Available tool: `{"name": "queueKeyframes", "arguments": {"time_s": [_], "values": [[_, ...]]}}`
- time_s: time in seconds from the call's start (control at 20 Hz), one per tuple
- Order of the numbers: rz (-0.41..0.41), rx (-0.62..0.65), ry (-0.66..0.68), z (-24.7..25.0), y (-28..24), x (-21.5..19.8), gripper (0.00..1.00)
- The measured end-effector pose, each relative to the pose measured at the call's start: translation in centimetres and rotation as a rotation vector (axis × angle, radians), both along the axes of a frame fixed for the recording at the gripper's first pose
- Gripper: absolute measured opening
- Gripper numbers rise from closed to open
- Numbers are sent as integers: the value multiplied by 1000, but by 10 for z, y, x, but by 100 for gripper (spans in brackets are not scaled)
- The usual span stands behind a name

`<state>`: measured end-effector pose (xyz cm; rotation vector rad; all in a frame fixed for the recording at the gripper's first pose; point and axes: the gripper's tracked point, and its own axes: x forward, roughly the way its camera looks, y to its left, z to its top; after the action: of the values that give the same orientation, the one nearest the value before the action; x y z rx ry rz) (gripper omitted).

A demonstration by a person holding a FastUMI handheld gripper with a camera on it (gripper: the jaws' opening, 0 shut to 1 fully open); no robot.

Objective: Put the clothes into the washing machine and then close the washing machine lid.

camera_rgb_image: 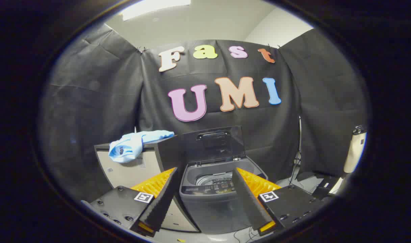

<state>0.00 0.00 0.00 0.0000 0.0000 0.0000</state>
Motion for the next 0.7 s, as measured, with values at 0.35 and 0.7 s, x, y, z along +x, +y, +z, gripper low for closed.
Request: {"name": "queueKeyframes", "arguments": {"time_s": [0.35, 0.7], "values": [[21, -8, 6, 3, 22, 5, 98], [60, -41, 1, 17, 67, 22, 98]]}}
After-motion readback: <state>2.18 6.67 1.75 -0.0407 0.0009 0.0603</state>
